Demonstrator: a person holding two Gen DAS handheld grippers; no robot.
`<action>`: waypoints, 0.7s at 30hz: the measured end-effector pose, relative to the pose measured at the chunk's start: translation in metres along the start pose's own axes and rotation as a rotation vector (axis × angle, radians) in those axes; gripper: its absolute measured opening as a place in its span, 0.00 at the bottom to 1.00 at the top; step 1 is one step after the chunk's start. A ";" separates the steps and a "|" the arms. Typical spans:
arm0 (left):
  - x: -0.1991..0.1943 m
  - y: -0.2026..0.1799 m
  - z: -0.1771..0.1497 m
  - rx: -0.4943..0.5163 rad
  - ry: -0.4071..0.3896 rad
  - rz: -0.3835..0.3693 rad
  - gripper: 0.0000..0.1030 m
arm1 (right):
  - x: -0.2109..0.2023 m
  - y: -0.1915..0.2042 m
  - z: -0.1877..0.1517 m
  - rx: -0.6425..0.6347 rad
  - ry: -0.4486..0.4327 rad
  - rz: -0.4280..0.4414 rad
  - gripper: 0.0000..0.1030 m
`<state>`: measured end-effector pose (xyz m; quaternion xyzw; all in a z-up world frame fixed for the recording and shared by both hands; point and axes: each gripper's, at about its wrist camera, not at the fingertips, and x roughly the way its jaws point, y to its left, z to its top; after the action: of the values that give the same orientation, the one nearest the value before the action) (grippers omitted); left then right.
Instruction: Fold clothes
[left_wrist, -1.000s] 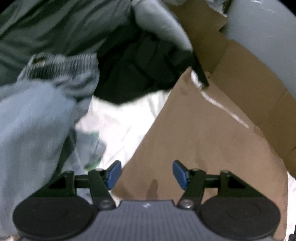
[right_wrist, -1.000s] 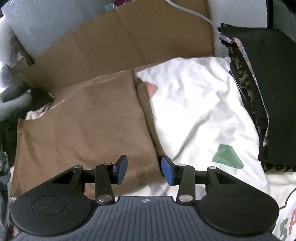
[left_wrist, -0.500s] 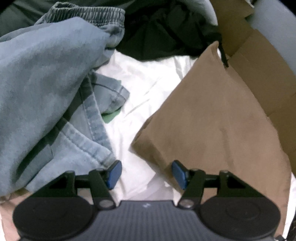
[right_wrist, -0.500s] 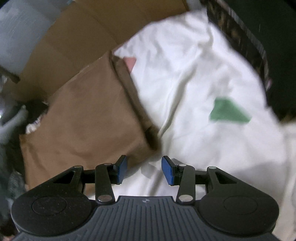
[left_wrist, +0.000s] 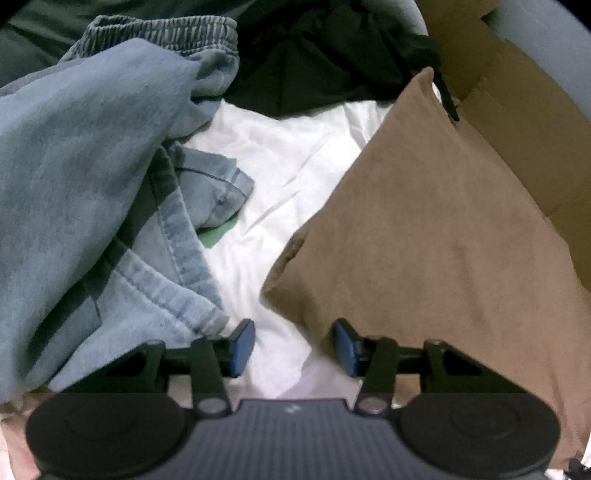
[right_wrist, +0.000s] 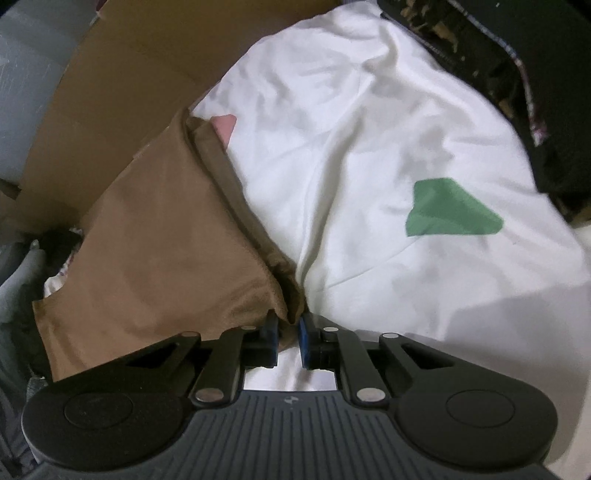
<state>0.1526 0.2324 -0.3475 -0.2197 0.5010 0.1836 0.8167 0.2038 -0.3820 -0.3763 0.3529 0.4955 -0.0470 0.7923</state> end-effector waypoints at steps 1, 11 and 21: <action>-0.002 0.000 0.000 0.001 -0.002 0.000 0.46 | -0.002 0.000 0.000 -0.006 -0.008 -0.008 0.16; -0.016 0.000 -0.004 -0.048 0.016 -0.058 0.33 | -0.030 -0.009 -0.002 0.037 -0.035 0.075 0.14; -0.008 -0.002 -0.010 -0.116 0.069 -0.123 0.33 | -0.014 -0.013 -0.013 0.155 0.013 0.203 0.35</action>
<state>0.1429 0.2249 -0.3435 -0.3031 0.5029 0.1541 0.7946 0.1816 -0.3876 -0.3742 0.4616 0.4571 -0.0025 0.7602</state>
